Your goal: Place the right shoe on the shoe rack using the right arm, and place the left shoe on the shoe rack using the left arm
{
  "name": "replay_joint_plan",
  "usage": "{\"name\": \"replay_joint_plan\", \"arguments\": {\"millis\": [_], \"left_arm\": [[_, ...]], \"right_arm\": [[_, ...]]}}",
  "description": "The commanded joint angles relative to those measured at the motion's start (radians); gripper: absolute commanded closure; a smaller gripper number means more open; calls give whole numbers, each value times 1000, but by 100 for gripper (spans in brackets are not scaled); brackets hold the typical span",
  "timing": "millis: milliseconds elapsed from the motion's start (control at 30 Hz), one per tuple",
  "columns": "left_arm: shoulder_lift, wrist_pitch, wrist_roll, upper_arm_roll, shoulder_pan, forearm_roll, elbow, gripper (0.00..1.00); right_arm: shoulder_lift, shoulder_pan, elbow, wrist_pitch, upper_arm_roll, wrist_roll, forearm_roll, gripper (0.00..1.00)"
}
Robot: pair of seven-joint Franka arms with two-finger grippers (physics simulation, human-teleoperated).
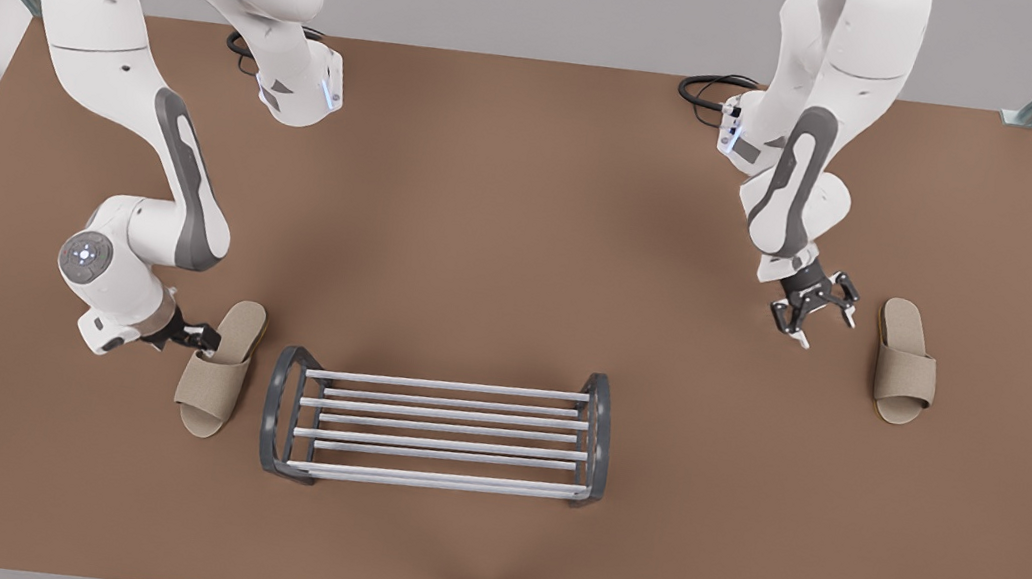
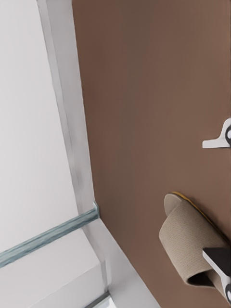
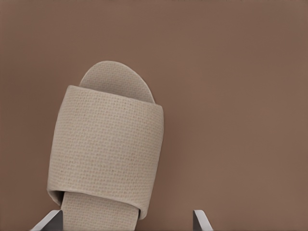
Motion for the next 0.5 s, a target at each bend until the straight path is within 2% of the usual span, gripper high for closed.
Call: {"name": "replay_joint_plan", "arguments": {"millis": [0,67,133,233,367,400,467], "left_arm": [[-1,127,-424,42,51,258,0,0],[-1,131,-424,45,140,337,0,0],[-6,131,-424,122,174,401,0,0],[-6,131,-424,120,274,479,4,0],[2,145,-446,107,280,484,35,0],[28,148,-467,78,287,482,49,0],[71,145,-492,-208,571,485,87,0]], "right_arm": [[5,-4,0,59,0,-41,2,0],[11,-5,0,65,0,-43,1,0],[14,-22,0,65,0,-47,-1,0],[17,-32,-1,65,0,-55,-1,0],[5,-44,-33,62,0,-75,1,0],[5,-44,-46,61,0,-75,1,0],[0,-44,-52,53,1,-75,1,0]]}}
